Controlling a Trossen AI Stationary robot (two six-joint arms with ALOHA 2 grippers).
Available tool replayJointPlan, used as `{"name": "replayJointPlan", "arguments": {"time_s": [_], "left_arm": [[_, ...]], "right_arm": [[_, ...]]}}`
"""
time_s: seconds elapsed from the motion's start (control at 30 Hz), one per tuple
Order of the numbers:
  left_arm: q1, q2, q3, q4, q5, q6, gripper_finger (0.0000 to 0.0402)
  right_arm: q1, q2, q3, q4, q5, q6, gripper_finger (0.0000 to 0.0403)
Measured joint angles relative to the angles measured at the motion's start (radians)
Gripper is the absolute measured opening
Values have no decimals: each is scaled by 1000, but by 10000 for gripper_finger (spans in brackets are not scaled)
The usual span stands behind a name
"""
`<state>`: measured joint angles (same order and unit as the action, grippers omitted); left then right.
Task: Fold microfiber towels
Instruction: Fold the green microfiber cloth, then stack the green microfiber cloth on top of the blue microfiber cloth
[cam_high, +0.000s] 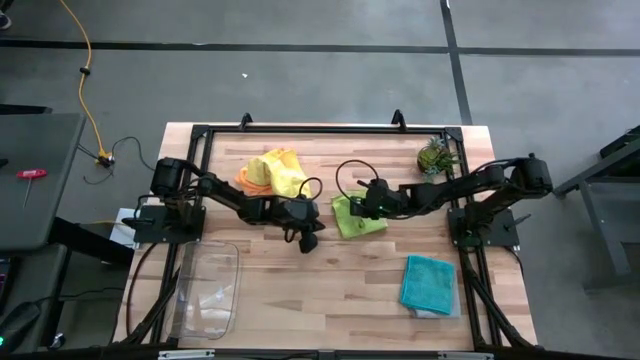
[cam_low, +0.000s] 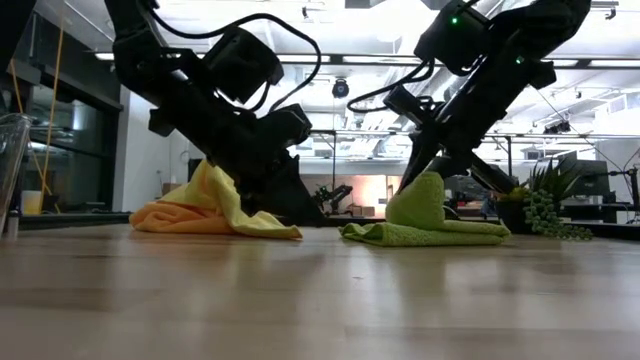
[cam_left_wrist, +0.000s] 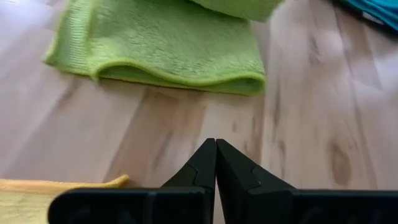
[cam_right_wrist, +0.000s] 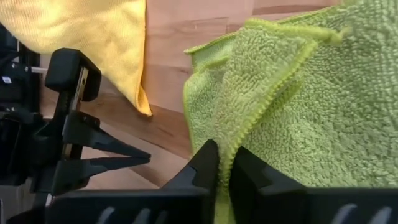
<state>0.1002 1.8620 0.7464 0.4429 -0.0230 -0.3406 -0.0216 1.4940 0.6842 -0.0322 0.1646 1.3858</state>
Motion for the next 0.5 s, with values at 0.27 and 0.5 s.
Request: {"name": "replayJointPlan", "arguments": {"time_s": [0.27, 0.5], "left_arm": [[64, -133, -2, -200, 58, 60, 0], [92, -376, -1, -369, 53, 148, 0]], "right_arm": [[-37, -4, 0, 47, -27, -103, 173], [-98, -30, 8, 106, -123, -239, 245]]}}
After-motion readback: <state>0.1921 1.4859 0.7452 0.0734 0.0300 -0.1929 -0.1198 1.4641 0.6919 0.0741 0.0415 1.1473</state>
